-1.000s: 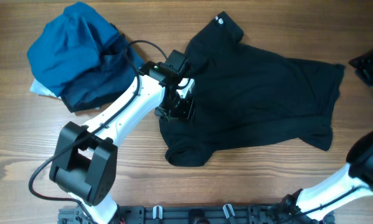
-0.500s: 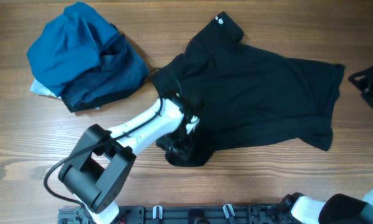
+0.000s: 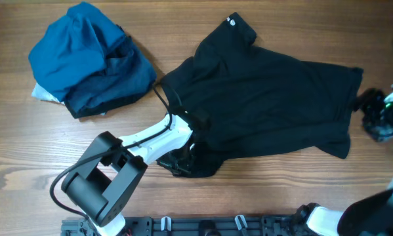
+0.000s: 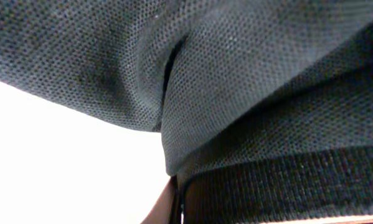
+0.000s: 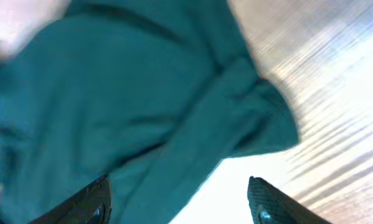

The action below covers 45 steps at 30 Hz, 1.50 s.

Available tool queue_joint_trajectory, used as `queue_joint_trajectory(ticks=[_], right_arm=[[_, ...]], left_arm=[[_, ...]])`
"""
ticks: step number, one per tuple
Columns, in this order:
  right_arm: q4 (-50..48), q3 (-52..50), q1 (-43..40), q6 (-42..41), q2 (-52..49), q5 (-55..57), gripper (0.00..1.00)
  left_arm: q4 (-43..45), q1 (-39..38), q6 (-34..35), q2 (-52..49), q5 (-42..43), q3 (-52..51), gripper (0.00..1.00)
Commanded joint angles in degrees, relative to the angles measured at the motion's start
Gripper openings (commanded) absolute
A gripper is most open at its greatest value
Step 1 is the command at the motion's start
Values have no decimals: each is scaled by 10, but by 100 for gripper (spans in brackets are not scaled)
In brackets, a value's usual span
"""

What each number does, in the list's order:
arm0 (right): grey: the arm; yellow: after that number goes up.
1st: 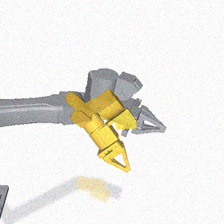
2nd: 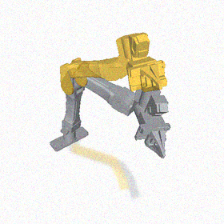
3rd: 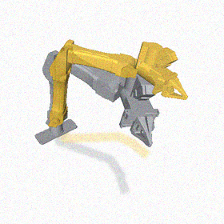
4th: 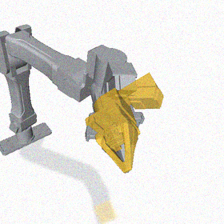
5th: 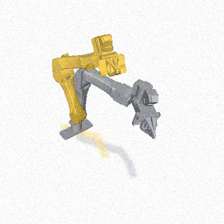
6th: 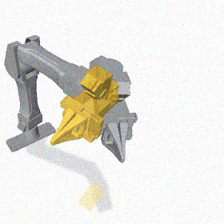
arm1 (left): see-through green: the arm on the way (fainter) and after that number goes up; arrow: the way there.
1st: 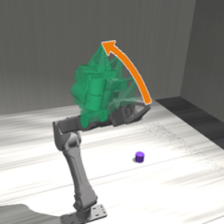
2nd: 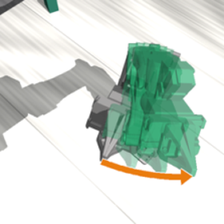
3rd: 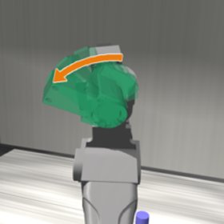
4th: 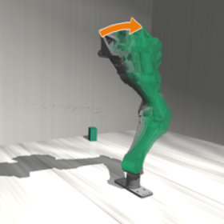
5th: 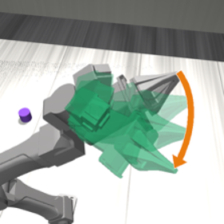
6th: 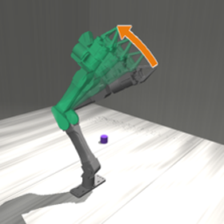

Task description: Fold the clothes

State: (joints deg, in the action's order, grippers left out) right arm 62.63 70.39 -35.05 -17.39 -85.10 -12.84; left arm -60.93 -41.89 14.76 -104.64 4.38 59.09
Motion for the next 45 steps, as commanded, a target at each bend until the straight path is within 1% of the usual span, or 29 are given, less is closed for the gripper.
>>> queue_joint_trajectory(ticks=[1,5,7,8,11,14,17,18,21,24,26,32,36,40,42,45], right_arm=[[-56,-84,-30,-68,-37,86,70],[-106,-123,-51,-71,-81,79,57],[-133,-130,-51,-70,-103,79,56],[-159,-131,-51,-70,-123,59,56],[-183,-131,-51,-72,-141,53,55],[-194,-131,-51,-83,-158,35,40],[-191,-131,-50,-68,-167,9,9],[-187,-128,-52,-54,-162,14,4],[-152,-101,-67,-48,-136,31,4],[-97,-54,-91,-19,-86,31,4],[-40,-27,-95,4,-26,36,4],[50,-28,-95,2,93,87,4],[61,-39,-95,-12,111,103,4],[31,-71,-91,-11,110,92,4],[18,-79,-84,-6,104,79,4],[-2,-81,-68,-6,89,66,4]], left_arm=[[3,2,11,19,7,6,4],[3,20,11,19,7,6,4],[3,33,11,19,7,6,4],[3,46,11,19,7,6,4],[3,54,12,19,7,5,4],[3,55,12,19,7,6,4],[3,55,12,19,7,6,4],[3,55,12,19,7,6,4],[0,55,12,19,7,6,4],[3,55,12,20,9,6,4],[9,56,12,20,44,12,4],[-22,69,12,35,46,46,4],[-32,83,11,59,46,58,4],[-27,84,5,94,44,75,4],[0,86,5,103,26,86,4],[67,95,5,112,10,100,4]])
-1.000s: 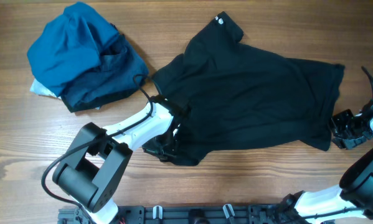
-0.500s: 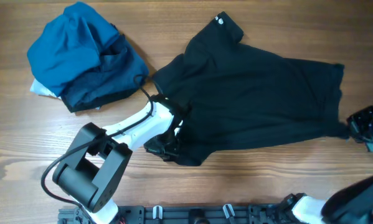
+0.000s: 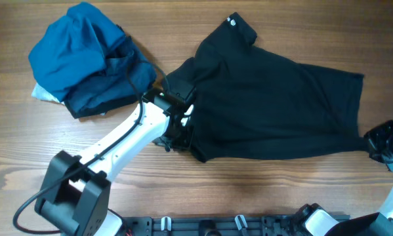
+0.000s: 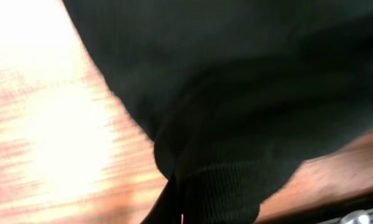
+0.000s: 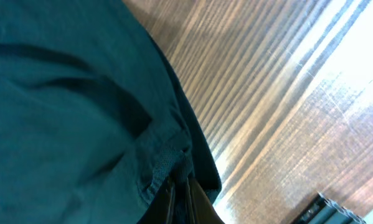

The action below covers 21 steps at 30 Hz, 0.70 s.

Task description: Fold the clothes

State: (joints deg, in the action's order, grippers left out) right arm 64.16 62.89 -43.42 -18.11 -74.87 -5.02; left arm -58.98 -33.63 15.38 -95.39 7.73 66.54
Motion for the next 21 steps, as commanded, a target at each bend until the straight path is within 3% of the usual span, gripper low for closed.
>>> queue_joint_trajectory(ticks=[1,5,8,16,17,18,19,21], right_arm=[[-23,-6,22,1,-19,-12,4],[-52,-6,30,-5,-56,-8,4],[-59,-6,30,-30,-101,23,4],[-69,-6,30,-29,-178,23,4],[-76,-6,30,-29,-179,23,4],[-84,-6,30,-29,-181,22,7],[-98,-6,30,-29,-181,13,16],[-115,-6,30,-28,-181,-10,27]], left_arm=[[78,17,-1,21,-40,28,4],[202,30,-5,19,-107,28,4],[273,40,-47,15,-117,28,4],[327,47,-88,-37,-119,28,9],[330,48,-88,-42,-119,28,13],[333,48,-87,-48,-119,28,36],[335,48,-87,-50,-119,28,68],[334,48,-88,-49,-119,29,79]])
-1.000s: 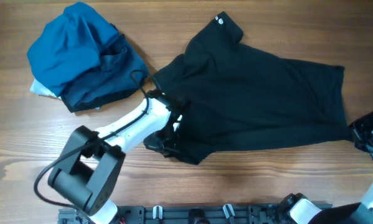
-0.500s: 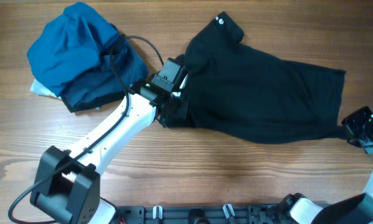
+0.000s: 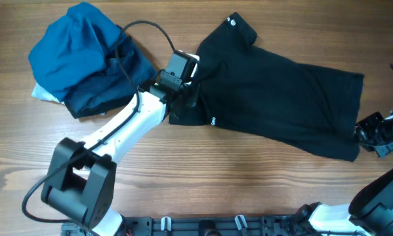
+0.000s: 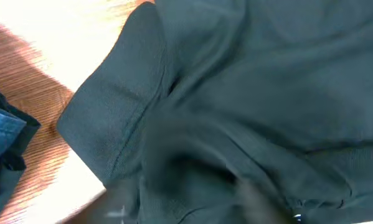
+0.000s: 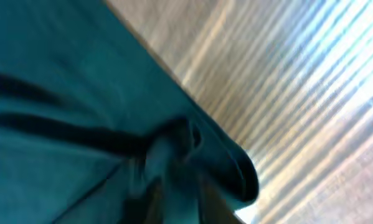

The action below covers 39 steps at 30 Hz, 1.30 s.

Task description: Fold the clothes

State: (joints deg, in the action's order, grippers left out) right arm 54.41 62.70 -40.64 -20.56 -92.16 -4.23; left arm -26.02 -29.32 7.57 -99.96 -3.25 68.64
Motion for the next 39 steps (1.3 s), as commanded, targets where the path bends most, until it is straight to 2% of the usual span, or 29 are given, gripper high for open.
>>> queue_joint_trajectory(ticks=[1,2,3,4,6,8,9,11,14,16,20,23,26,33,35,37,39], right_arm=[[-23,-4,2,-3,-8,-18,39],[-16,-4,2,-2,-8,-18,51],[-11,-4,2,5,-8,-18,61],[-16,-4,2,4,-8,-25,64],[-43,-4,2,18,-8,-92,64],[-91,-4,3,78,-8,-209,50],[-107,-3,5,79,-8,-231,49],[-123,7,13,73,-8,-261,50],[-124,42,30,90,-8,-271,57],[-150,74,46,98,-8,-284,63],[-217,93,82,60,-21,-280,65],[-238,93,136,85,-46,-291,71],[-223,93,162,89,-47,-294,73],[-139,93,171,101,-47,-318,72],[-127,93,171,104,-47,-318,70],[-121,93,171,116,-47,-318,61],[-116,93,171,116,-47,-318,60]], left_arm=[[-7,6,-10,-3,-9,8,84],[-21,6,-10,-3,-9,8,93],[-51,6,-9,-3,-9,8,95],[-71,6,-9,-3,-9,8,97],[-99,6,-10,-3,-2,8,100],[-127,6,-11,0,23,19,100],[-149,6,-17,1,43,38,99],[-197,7,-36,0,70,102,94],[-220,6,-69,-11,95,206,93],[-211,7,-90,-48,98,293,93],[-205,18,-102,-160,134,442,92],[-176,20,-104,-301,148,586,93],[-112,20,-104,-381,148,627,100],[44,18,-101,-488,163,627,100],[50,18,-101,-509,158,627,94],[46,19,-101,-531,154,627,85],[47,20,-102,-547,152,627,70]])
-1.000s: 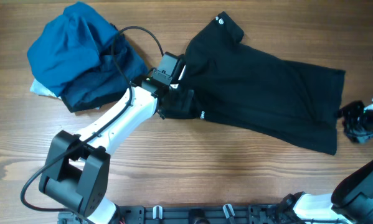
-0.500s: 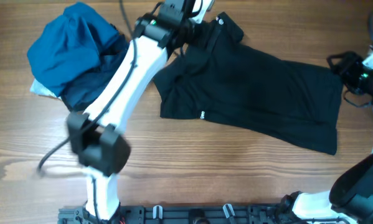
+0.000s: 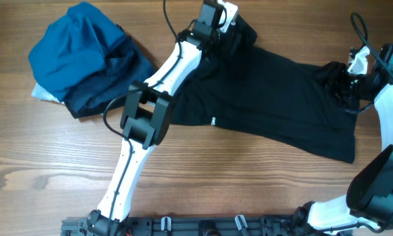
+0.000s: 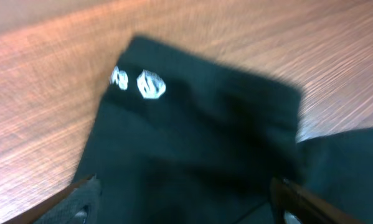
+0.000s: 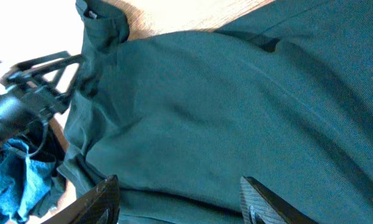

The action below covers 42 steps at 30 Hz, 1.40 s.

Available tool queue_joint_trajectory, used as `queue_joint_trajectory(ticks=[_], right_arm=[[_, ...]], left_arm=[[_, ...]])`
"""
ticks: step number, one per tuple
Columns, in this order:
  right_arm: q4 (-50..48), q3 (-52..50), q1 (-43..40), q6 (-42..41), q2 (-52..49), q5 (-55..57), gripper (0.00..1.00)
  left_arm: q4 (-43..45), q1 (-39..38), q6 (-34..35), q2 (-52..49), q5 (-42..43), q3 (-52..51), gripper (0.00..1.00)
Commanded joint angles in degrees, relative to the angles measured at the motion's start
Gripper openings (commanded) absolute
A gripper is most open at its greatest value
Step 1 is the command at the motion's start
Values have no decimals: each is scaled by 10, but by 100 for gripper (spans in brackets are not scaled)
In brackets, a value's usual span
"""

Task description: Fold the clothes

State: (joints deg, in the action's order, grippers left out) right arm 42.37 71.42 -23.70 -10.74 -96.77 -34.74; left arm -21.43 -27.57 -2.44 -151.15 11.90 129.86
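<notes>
A black polo shirt (image 3: 268, 98) lies spread across the table, with its collar (image 3: 244, 34) at the far side and a hem corner at the near right. My left gripper (image 3: 230, 29) is stretched out to the collar and stands open over it (image 4: 189, 202). The collar's white logo (image 4: 142, 84) shows just ahead of it. My right gripper (image 3: 335, 78) is open at the shirt's bunched upper right edge. In the right wrist view (image 5: 180, 202) only flat fabric lies between its fingers.
A pile of blue clothes (image 3: 84, 56) sits at the far left on the wooden table (image 3: 203, 183), with a bit of white under it. The left arm (image 3: 173, 65) reaches across the shirt's left part. The rig's rail runs along the near edge.
My left gripper was at the shirt's left sleeve; it is now open at the collar. My right gripper was shut on the lower right corner; it is now open at the upper right edge.
At first my left gripper was shut on the bunched lower left of the shirt and the right was open beside its right edge. Then both were shut on cloth and the shirt lay stretched between them. It then lay flatter, and now both are open.
</notes>
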Motion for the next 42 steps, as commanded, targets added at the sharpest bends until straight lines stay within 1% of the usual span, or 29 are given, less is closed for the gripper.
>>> queue_joint_trajectory(ticks=[1,3,5,6,7,8,11,13,16,17,18,19,20,21,22,25,28,30,36,39,41,42], right_arm=[[5,6,1,18,-1,-13,60],[8,6,1,18,-1,-13,60],[10,6,1,18,-1,-13,60],[10,6,1,18,-1,-13,60],[10,6,1,18,-1,-13,60],[10,6,1,17,-1,-13,60],[10,6,1,17,-1,-13,60],[9,6,1,17,-1,-13,60],[5,6,1,18,-1,-13,60],[3,6,1,18,-1,-13,60],[1,6,1,18,-1,-13,60],[0,6,1,18,-1,-13,60],[-1,6,1,18,-1,-13,60],[-1,6,1,17,-1,-13,60],[0,6,1,18,-1,-13,60],[2,6,1,17,-1,-13,60],[5,6,1,17,-1,-13,60],[6,6,1,17,-1,-13,61],[14,6,1,18,-1,-13,60],[19,6,1,17,-1,-13,60],[21,6,1,17,-1,-13,60],[23,6,1,17,-1,-13,60]], left_arm=[[0,2,-2,-42,1,15,67],[-22,2,-2,-49,0,14,54],[-53,2,-2,-49,-29,14,28],[-72,2,-2,-49,-53,14,24],[-100,2,-2,-49,-76,14,14],[-132,3,-2,-49,-97,14,11],[-237,4,-2,-45,-143,15,7],[-292,4,-2,-31,-155,15,4],[-318,3,-2,1,-157,15,5],[-314,3,-2,16,-160,15,10],[-298,3,-2,34,-160,15,29],[-277,4,-2,50,-160,15,43],[-245,5,-2,66,-158,15,69],[-221,5,-2,71,-152,15,76],[-202,6,-2,72,-144,15,81],[-141,11,-4,57,-98,15,89],[-78,21,-3,33,-71,14,91],[-33,28,-3,13,-46,14,90],[45,35,-3,-37,-40,14,80],[44,35,-3,-50,-33,14,77],[37,35,-3,-52,-23,14,69],[38,35,-3,-52,-18,14,56]])
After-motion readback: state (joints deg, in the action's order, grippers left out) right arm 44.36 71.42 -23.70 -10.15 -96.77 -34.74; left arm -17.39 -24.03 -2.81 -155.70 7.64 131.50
